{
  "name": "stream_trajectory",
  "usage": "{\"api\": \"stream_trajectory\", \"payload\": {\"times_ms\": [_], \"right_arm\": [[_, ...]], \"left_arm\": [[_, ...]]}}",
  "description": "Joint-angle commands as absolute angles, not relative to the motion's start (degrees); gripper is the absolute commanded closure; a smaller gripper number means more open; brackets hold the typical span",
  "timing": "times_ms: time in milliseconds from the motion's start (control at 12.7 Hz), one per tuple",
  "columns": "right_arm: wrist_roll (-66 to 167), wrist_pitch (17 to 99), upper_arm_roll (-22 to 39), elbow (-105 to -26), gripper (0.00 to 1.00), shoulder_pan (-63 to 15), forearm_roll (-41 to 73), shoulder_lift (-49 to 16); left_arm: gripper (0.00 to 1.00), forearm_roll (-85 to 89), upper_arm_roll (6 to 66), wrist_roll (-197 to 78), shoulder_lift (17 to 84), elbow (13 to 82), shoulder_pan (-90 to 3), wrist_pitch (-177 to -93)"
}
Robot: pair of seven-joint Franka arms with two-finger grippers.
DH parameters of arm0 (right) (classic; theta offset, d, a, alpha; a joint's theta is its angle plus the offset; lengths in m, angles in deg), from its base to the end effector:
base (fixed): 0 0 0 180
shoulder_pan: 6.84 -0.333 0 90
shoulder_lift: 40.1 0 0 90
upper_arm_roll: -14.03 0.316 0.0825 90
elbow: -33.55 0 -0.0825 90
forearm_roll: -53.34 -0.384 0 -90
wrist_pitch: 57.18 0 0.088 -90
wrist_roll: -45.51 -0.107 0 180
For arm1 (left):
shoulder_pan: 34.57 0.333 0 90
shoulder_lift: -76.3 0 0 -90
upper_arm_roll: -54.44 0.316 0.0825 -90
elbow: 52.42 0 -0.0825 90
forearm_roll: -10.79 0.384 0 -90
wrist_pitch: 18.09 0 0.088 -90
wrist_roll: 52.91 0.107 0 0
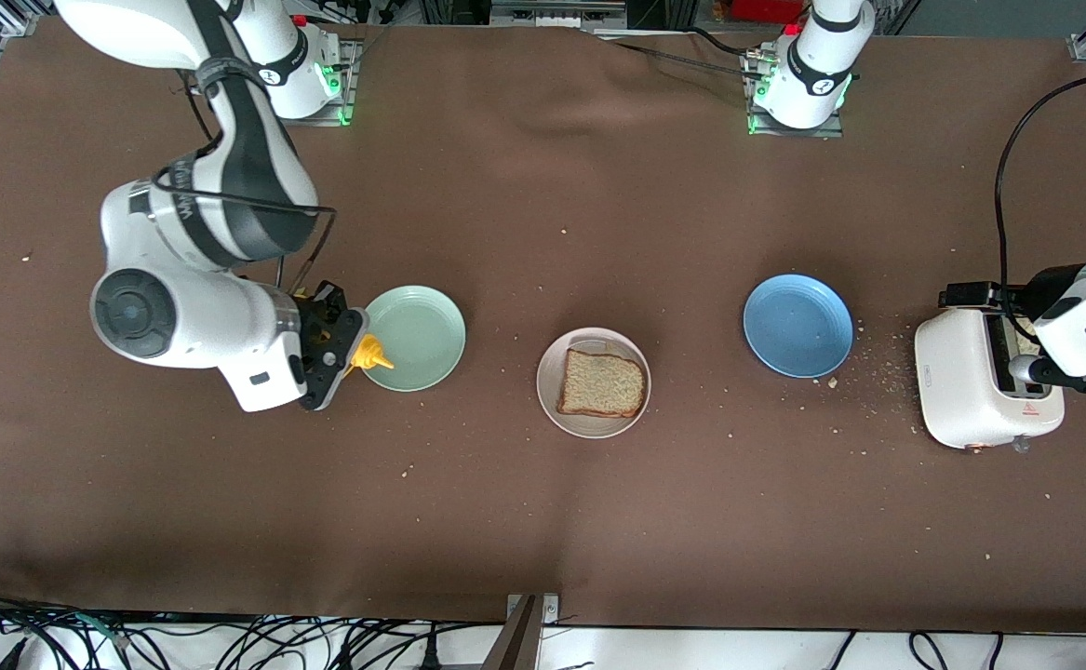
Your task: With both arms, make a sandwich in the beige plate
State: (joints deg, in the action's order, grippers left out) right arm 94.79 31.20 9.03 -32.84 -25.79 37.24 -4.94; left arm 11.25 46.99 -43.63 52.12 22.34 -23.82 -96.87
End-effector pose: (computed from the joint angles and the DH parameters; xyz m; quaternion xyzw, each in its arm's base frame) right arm 0.6716 0.2145 0.4274 -0.8442 -0.5114 0.0733 0.1429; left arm 0.6400 0.0530 0.4803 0.9833 -0.0503 -0.1697 0.0420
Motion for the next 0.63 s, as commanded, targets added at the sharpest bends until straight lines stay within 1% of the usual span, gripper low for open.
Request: {"api": "stream_trajectory", "payload": {"times_ms": [0, 158, 315, 551], "right_arm": [[101.3, 31.24, 10.16, -35.16, 1.0, -21.1, 27.98, -4.59], [109.89, 30.63, 9.99, -37.46, 1.0, -18.81, 22.08, -5.81], [119.99, 28.88, 9.99, -40.0, 1.0, -14.68, 15.76, -5.99], [135.81, 28.17, 10.07, -49.65, 1.0, -8.7, 4.25, -5.82]], "left_arm": [[0.0, 13.42, 46.71, -44.13, 52.83, 22.9, -23.85, -97.19], [0.0, 13.42, 46.71, -44.12, 52.83, 22.9, -23.85, -97.19], [0.0, 13.51, 46.71, -44.13, 52.83, 22.9, -23.85, -97.19], [0.0, 13.51, 46.71, -44.21, 52.83, 22.9, -24.02, -97.19]]}}
